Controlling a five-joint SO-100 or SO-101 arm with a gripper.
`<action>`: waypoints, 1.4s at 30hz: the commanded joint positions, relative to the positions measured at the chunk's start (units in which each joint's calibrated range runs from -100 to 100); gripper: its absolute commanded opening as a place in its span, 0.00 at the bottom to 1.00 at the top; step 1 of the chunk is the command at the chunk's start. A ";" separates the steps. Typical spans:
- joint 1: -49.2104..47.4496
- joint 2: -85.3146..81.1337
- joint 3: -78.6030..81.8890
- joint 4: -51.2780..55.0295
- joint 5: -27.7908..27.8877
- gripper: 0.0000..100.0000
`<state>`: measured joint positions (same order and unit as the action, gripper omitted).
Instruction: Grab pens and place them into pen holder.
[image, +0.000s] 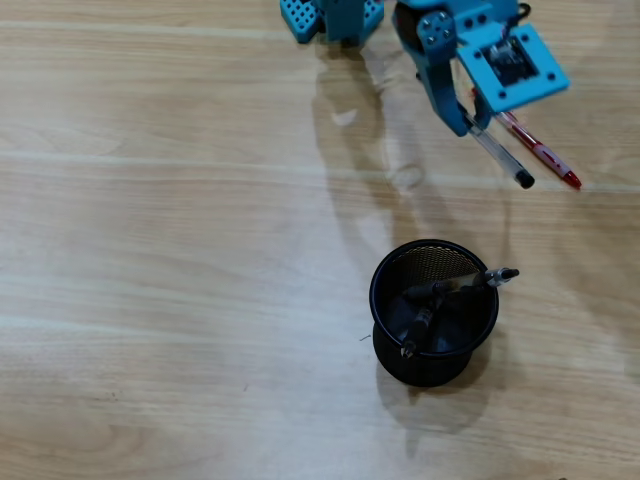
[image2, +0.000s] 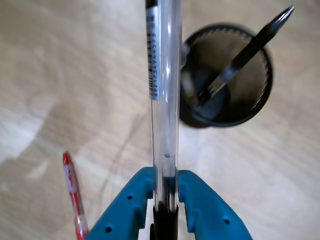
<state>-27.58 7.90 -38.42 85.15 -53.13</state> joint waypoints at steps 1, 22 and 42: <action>3.03 -9.47 8.92 -18.41 1.14 0.02; 9.16 -1.49 26.84 -75.27 1.88 0.02; 7.69 11.50 26.84 -83.29 -2.57 0.02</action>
<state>-18.91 19.37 -11.18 3.50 -54.38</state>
